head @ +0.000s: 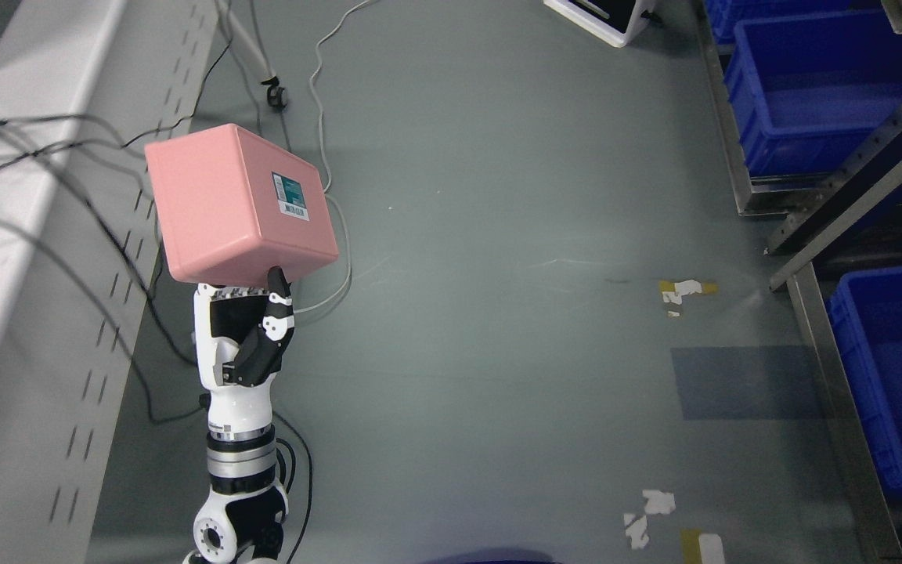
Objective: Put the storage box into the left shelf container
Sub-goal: 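Hold the pink box up in the left hand while turning away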
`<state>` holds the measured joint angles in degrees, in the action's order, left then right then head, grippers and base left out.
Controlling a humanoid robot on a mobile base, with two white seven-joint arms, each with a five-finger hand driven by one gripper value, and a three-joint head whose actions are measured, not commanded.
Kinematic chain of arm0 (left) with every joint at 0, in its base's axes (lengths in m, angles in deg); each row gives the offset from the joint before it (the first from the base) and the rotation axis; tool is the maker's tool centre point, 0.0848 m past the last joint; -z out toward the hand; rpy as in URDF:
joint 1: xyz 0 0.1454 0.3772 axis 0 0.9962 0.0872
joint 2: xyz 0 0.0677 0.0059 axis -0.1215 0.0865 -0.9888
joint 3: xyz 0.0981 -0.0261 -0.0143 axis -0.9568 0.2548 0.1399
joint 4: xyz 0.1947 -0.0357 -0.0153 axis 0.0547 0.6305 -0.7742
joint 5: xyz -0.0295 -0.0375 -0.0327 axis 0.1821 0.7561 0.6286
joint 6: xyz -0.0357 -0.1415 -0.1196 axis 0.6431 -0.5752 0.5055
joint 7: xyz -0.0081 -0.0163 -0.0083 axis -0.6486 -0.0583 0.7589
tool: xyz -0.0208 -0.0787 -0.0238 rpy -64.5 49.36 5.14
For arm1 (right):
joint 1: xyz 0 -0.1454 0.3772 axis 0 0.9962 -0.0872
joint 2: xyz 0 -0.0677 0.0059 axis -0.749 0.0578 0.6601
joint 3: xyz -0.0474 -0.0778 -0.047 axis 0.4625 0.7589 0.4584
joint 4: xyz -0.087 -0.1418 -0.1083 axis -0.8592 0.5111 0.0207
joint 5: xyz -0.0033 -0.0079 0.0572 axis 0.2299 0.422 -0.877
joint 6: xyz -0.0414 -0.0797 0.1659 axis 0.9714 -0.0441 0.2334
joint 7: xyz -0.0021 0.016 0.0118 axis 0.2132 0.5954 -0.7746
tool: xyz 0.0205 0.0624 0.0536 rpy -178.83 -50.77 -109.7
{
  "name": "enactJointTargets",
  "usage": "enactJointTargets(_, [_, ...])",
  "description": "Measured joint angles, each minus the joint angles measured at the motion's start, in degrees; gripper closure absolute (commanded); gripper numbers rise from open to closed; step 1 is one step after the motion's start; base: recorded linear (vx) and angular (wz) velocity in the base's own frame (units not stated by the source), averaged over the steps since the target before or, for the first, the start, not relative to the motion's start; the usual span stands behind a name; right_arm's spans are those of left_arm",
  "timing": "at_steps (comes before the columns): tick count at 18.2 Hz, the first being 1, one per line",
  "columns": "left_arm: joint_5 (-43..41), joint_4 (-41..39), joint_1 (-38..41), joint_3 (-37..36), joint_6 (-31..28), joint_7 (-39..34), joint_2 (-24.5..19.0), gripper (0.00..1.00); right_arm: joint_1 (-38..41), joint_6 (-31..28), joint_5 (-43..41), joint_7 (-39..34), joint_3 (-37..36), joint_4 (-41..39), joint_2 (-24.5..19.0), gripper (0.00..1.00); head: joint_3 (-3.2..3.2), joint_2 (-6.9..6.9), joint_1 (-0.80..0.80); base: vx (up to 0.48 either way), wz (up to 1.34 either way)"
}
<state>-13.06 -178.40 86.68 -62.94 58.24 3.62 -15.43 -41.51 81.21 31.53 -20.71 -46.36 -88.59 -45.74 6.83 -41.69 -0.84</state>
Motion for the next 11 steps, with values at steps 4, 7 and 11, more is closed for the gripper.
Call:
enactJointTargets(4, [0.0,-0.1,0.8,-0.1,0.0,0.2,0.0,0.98,0.0,0.1,0.0,0.4,0.0,0.0,0.0,0.0,0.0,0.0,0.0,0.638,-0.66])
enactJointTargets(7, [0.0,0.3,2.2,-0.9,0.1,1.6,0.0,0.98,0.0,0.1,0.0,0.4,0.0,0.0,0.0,0.0,0.0,0.0,0.0,0.468,-1.08])
enactJointTargets(11, [-0.2,1.5,5.3,-3.3,0.1,3.9,-0.5,0.98,0.0,0.4,0.0,0.4,0.0,0.0,0.0,0.0,0.0,0.0,0.0,0.401,-1.22])
